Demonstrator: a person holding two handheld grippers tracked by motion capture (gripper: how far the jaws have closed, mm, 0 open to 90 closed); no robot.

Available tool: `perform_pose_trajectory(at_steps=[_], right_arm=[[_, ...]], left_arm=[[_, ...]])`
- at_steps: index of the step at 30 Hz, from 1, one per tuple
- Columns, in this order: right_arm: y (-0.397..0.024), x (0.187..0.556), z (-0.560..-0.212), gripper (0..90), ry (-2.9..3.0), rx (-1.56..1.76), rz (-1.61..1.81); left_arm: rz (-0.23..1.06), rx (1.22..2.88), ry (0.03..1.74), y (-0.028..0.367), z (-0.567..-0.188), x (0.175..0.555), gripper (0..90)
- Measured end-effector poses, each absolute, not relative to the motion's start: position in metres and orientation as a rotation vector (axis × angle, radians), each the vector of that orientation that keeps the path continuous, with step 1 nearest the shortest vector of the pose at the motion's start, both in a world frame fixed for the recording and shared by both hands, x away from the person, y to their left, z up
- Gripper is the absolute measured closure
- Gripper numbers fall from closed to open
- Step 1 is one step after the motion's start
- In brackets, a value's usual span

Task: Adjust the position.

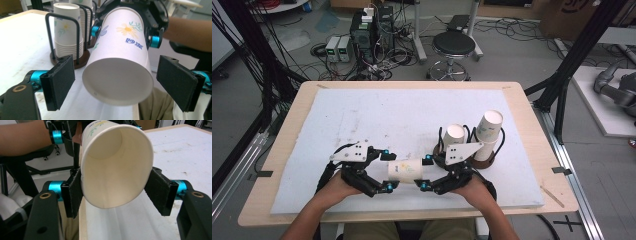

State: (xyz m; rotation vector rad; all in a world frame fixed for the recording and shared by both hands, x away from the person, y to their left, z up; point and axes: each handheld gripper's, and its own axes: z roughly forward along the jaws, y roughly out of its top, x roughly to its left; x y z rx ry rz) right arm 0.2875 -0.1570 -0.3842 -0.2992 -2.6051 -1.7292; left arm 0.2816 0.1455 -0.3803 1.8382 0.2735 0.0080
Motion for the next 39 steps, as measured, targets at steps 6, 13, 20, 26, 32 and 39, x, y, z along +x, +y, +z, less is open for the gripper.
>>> perform_pose_trajectory(at_steps=[6, 13, 20, 26, 32, 39], right_arm=[[-0.155, 0.291, -0.367, 35.0, -2.727, -0.272, -1.593], [-0.141, 0.295, -0.348, 35.0, -2.877, -0.191, -1.395], [-0.120, 0.297, -0.334, 35.0, -2.996, -0.102, -1.177], [-0.112, 0.298, -0.328, 35.0, -3.038, -0.080, -1.083], [-0.104, 0.299, -0.323, 34.9, -3.091, -0.063, -0.960], [-0.099, 0.299, -0.319, 34.8, -3.116, -0.052, -0.876]], left_arm=[[0.057, 1.900, 0.267, 0.152, -0.372, 0.281, 15.3], [0.068, 2.006, 0.247, 0.148, -0.367, 0.282, 15.5], [0.079, 2.103, 0.221, 0.144, -0.360, 0.285, 16.1], [0.071, 2.167, 0.210, 0.139, -0.356, 0.287, 16.9], [0.052, 2.241, 0.186, 0.126, -0.353, 0.290, 17.9], [0.026, 2.272, 0.178, 0.113, -0.355, 0.292, 20.3]])
